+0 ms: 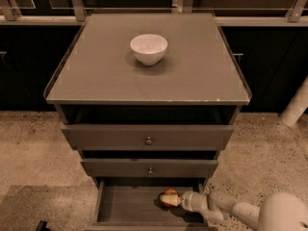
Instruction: Place apple into bottom drawer
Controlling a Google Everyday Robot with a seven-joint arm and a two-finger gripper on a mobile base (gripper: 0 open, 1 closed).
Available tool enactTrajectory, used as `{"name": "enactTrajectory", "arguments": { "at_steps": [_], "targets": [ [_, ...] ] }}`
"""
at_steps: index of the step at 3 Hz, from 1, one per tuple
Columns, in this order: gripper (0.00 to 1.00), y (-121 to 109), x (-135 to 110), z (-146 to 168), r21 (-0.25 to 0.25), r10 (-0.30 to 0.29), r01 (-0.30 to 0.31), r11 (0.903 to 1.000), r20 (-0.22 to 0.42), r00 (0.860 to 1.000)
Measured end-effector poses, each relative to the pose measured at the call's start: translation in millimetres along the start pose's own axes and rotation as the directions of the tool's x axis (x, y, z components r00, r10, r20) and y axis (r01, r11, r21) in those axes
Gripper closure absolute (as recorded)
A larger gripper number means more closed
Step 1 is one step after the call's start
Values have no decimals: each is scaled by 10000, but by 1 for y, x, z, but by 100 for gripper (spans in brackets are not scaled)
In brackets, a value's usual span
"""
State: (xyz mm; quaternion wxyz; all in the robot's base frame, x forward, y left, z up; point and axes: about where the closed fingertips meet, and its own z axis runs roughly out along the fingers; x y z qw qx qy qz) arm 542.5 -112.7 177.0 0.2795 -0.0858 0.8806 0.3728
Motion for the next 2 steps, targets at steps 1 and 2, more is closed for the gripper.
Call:
{"name": "enactTrajectory", "arguments": {
  "at_steps": [1, 2],
  "targets": [
    [0, 0, 0, 0, -2, 0, 0, 10000, -1, 10000],
    [0, 0, 0, 0, -2, 0, 0, 10000, -1, 10000]
  ]
}}
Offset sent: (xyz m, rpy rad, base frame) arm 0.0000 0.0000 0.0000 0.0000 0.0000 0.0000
